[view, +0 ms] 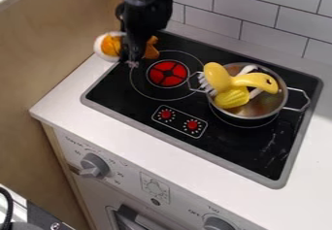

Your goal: Moved the sushi to below the right burner

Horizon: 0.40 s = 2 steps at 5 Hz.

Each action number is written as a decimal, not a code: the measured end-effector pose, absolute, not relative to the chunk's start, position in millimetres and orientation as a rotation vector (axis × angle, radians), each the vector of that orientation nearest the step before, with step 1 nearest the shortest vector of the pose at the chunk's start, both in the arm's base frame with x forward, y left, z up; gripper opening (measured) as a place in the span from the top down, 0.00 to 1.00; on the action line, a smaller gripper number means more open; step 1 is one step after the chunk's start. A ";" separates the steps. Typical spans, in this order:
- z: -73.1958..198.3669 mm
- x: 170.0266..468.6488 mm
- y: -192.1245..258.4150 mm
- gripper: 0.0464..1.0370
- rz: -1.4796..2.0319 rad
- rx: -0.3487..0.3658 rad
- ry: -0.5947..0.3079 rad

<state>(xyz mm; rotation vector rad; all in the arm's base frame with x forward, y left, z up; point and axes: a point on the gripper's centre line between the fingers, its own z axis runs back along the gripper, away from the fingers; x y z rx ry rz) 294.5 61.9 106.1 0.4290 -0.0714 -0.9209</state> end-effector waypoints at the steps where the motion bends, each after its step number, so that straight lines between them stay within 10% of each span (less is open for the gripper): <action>1: 122.2 283.9 45.9 0.55 -0.898 0.359 0.015; 2: 133.5 269.1 23.5 0.55 -0.848 0.296 0.077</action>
